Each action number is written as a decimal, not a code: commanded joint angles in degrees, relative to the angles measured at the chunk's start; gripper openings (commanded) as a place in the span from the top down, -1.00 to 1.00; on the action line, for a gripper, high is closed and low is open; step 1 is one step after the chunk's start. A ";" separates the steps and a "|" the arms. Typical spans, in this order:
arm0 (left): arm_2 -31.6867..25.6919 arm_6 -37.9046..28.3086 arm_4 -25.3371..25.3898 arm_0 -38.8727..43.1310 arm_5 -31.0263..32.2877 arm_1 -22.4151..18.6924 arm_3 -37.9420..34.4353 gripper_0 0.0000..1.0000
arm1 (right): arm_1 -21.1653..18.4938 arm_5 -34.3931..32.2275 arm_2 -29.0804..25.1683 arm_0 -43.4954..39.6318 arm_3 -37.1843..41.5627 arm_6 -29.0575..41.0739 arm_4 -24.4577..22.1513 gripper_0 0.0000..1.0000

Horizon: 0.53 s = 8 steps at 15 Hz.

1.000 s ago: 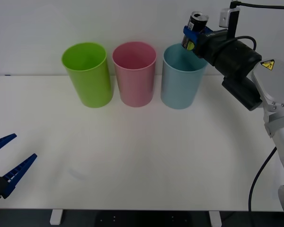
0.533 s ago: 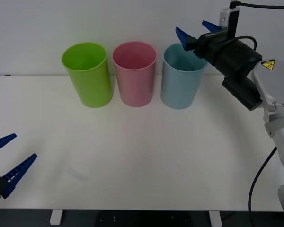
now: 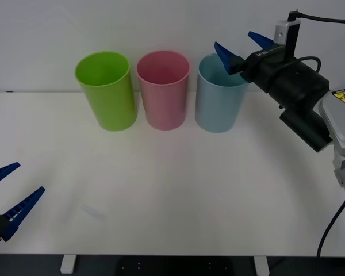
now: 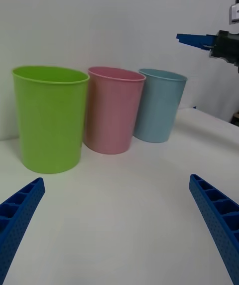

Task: Grasp the object on the table and drop it into the matching bin: aluminum can to the light blue bin, PET bottle to the pink bin.

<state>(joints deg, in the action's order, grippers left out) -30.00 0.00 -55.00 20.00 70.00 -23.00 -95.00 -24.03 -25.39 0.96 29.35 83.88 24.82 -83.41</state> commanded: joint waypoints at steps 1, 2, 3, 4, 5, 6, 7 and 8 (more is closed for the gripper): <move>0.00 0.00 0.00 0.00 0.00 0.00 0.00 -1.00 | -1.90 -0.98 0.01 -5.44 6.74 -0.21 2.11 -1.00; 0.00 0.00 0.00 0.00 0.00 0.00 0.00 -1.00 | -2.60 -1.33 0.01 -7.20 8.67 -0.39 2.90 -1.00; 0.00 0.00 0.00 0.00 0.00 0.00 0.00 -1.00 | -3.66 -2.12 0.01 -9.58 11.04 -0.65 4.22 -1.00; 0.00 0.00 0.00 0.00 0.00 0.00 0.00 -1.00 | -4.45 -2.73 -0.17 -11.33 12.71 -1.09 5.27 -1.00; 0.00 0.00 0.00 0.00 0.00 0.00 0.00 -1.00 | -5.15 -3.52 -0.52 -13.09 14.47 -1.44 6.06 -1.00; 0.00 0.00 0.00 0.00 0.00 0.00 0.00 -1.00 | -5.59 -5.37 -1.57 -15.29 16.32 -1.88 6.59 -1.00; 0.00 0.00 0.00 0.00 0.00 0.00 0.00 -1.00 | -5.59 -7.39 -2.80 -16.96 17.37 -2.50 6.77 -1.00; 0.00 0.00 0.00 0.00 0.00 0.00 0.00 -1.00 | -5.68 -8.89 -3.86 -18.36 18.16 -3.03 6.94 -1.00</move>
<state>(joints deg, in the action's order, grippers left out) -30.00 0.00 -55.00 20.00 70.00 -23.00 -95.00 -29.64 -33.14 -2.12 12.03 101.41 22.19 -76.61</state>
